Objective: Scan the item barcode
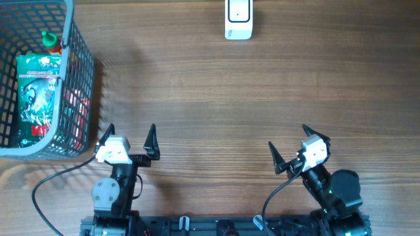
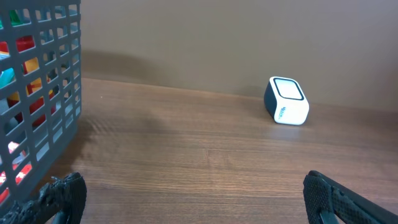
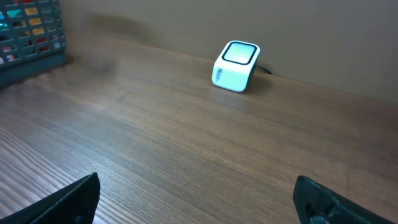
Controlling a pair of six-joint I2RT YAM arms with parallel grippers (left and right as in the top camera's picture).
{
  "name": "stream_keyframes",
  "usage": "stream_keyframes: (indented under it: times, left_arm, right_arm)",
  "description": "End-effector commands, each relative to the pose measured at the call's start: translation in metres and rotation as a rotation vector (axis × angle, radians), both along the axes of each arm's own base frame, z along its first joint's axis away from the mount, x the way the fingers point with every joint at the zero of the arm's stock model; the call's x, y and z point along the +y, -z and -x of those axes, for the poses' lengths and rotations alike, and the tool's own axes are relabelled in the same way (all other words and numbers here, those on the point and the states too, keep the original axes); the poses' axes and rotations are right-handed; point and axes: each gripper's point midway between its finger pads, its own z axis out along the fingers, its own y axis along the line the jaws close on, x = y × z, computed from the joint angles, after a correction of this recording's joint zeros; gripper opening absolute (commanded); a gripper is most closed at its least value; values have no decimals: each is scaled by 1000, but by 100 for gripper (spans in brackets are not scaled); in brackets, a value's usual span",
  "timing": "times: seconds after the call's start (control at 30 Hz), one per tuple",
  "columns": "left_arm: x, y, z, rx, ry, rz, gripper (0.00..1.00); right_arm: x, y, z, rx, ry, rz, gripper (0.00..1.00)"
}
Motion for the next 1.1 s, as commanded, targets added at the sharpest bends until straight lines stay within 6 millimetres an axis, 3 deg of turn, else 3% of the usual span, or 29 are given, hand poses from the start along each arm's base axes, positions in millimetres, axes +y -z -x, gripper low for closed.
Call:
stream_keyframes:
  times: [0.0,0.53,0.67,0.83,0.93,1.07]
  left_arm:
    - [0,3,0,11,5,-12,100]
    - [0,3,0,11,5,-13,100]
    - [-1,-12,0,-50,7,-8,100]
    - [-1,3,0,12,10,-11,100]
    - [1,-1,0,-4,-1,-12,100]
    - [-19,-2,2,-8,115,-5,100]
  right_arm:
    - [1,-7,1,-25,-11,-5,100]
    - [1,-7,1,-25,-11,-5,100]
    - [1,-7,1,-25,-11,-5,100]
    - [1,-7,1,-26,-11,-4,100]
    - [1,-7,1,-26,-11,-4,100]
    - [1,-7,1,-26,-10,-4,100]
